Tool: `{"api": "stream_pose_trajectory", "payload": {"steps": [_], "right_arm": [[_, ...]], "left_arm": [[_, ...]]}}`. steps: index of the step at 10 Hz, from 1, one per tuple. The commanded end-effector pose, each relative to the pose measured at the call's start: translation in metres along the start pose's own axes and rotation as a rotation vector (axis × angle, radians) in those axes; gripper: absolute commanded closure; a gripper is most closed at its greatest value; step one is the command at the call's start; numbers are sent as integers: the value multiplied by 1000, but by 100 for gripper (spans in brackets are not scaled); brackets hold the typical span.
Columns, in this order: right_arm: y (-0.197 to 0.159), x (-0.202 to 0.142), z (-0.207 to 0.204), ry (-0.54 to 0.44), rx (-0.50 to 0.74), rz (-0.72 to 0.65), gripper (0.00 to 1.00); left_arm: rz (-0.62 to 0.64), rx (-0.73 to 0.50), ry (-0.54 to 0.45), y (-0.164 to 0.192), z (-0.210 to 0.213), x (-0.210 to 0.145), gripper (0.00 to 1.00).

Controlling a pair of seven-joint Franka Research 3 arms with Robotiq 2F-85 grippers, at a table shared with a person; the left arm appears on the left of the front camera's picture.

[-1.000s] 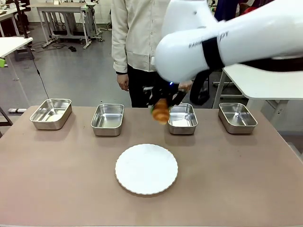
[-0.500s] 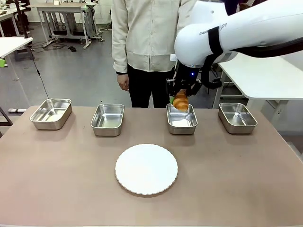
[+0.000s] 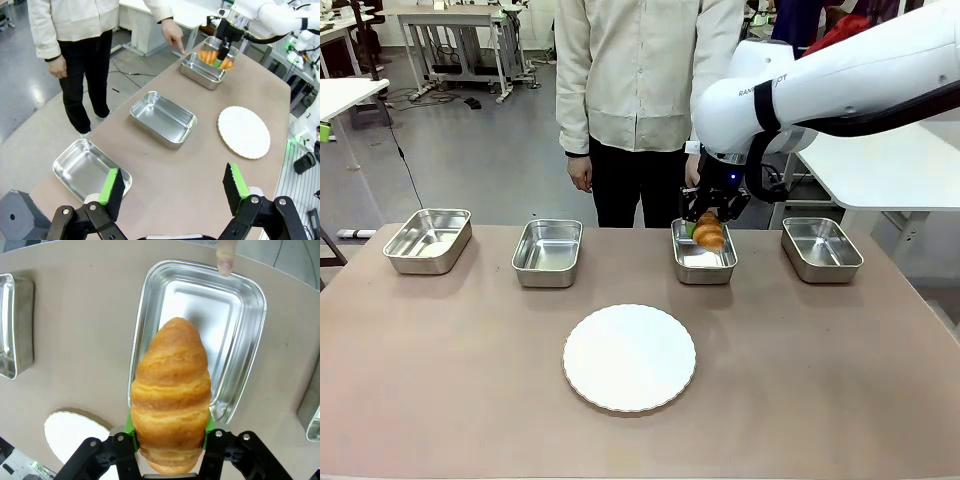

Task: Place the bread in the container.
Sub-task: Place the Butter Roll into the Airtight Container indicated by the human.

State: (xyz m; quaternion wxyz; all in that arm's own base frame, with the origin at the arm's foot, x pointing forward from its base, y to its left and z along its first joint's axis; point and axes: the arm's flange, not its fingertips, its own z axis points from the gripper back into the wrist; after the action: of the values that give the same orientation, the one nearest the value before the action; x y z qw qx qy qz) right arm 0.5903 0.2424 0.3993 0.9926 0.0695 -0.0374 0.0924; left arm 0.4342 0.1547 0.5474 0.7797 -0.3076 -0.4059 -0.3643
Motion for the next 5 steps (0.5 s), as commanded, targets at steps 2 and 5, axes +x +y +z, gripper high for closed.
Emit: {"api": "stream_pose_trajectory", "payload": {"steps": [2,5], "right_arm": [[0,0,0,0,0,0,44],[-2,13,-26,-55,-5,17,44]], "left_arm": [[-16,-8,-10,0,2,0,0],[-16,-8,-10,0,2,0,0]]}}
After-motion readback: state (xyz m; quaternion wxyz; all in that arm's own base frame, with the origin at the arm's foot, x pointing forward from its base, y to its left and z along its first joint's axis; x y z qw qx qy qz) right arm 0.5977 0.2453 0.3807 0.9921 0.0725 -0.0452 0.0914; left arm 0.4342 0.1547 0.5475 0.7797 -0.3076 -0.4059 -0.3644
